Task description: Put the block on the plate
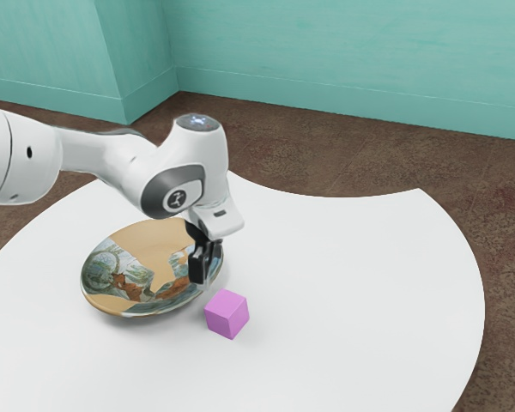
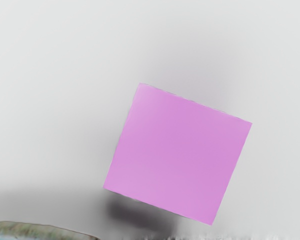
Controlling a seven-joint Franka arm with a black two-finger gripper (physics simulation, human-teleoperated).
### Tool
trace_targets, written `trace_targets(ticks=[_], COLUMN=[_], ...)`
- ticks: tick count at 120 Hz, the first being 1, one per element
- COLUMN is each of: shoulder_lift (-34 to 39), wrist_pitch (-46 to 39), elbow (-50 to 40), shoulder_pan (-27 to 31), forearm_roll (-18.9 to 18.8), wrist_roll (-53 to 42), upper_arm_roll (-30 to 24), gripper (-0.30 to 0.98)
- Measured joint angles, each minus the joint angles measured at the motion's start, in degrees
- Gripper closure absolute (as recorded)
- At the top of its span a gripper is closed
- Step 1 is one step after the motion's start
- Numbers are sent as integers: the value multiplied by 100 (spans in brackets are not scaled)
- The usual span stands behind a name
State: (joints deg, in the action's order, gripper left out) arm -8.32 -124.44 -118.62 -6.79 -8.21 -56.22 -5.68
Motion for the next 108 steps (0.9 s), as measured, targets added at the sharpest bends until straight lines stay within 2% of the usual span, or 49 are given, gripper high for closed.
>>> trace_targets(ticks=[23,43,64,108], shoulder_lift=[-308,-542,-509,-696], wrist_pitch=[-107,-220,-425,-1284], elbow=[28,119,-151,-423], shoulder_pan=[-42,-64,-160,-212], forearm_roll=[-125,-8,146,-21], wrist_roll=[-723,-1051,-1182,-1195], upper_arm_roll=[-4,-4,-4,-4], gripper=[0,0,0,0])
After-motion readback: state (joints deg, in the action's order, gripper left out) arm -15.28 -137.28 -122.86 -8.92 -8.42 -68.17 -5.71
